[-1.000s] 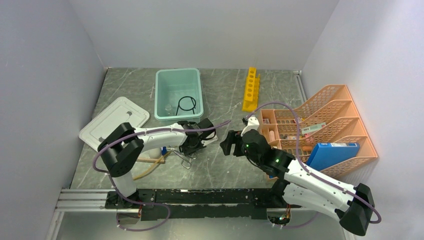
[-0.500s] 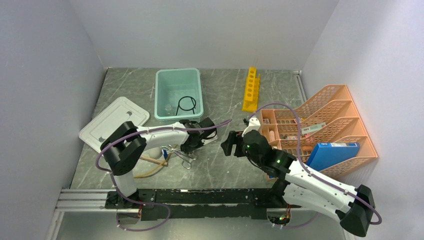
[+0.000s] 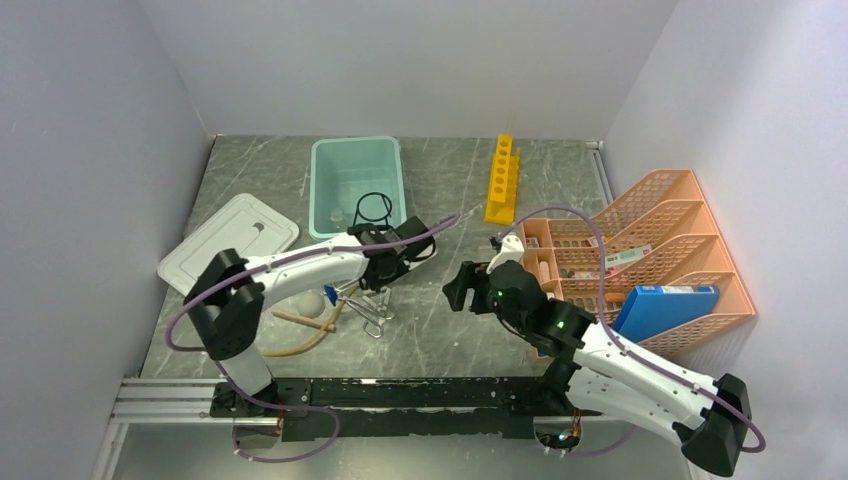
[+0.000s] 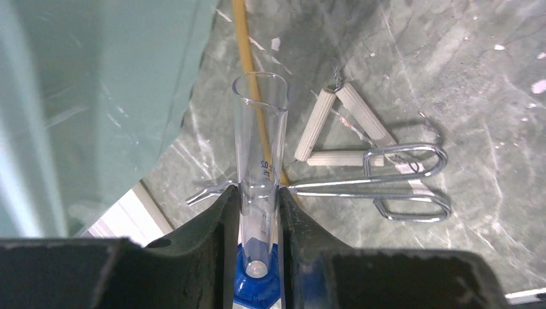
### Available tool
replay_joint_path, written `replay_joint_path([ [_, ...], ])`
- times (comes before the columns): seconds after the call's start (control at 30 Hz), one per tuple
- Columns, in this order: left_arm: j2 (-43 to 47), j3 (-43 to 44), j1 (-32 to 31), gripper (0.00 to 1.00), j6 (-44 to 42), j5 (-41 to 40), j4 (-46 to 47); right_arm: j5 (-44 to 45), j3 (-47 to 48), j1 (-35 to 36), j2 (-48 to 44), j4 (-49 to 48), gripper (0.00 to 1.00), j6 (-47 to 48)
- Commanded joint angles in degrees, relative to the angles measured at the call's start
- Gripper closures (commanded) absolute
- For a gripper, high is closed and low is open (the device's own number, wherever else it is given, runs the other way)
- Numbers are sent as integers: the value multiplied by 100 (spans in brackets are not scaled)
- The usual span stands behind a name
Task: Organize the chemistry lab equipment
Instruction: Pick up the chemistry item at the center of the board.
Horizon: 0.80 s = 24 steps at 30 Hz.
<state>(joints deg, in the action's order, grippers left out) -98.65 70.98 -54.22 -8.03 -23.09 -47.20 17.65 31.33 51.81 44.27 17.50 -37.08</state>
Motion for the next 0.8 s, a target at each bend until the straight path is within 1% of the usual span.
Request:
replay_joint_path([
  [0.0, 578, 329, -10, 95, 129, 237, -433, 221, -19, -12, -135, 47, 22, -33],
  [0.17, 1073, 500, -10, 95, 334, 719, -572, 438, 52, -13, -297, 196, 21, -10],
  [0.37, 1591, 754, -2, 95, 565, 1199, -303, 773, 134, -18, -594, 389, 21, -58],
  [0.57, 1552, 1400, 188, 95, 705, 1595, -308, 879, 149, -16, -816, 553, 21, -129],
  [0.77, 1278, 2251, 702, 95, 768, 1990, -329, 907, 63, -14, -992, 625, 21, -246],
])
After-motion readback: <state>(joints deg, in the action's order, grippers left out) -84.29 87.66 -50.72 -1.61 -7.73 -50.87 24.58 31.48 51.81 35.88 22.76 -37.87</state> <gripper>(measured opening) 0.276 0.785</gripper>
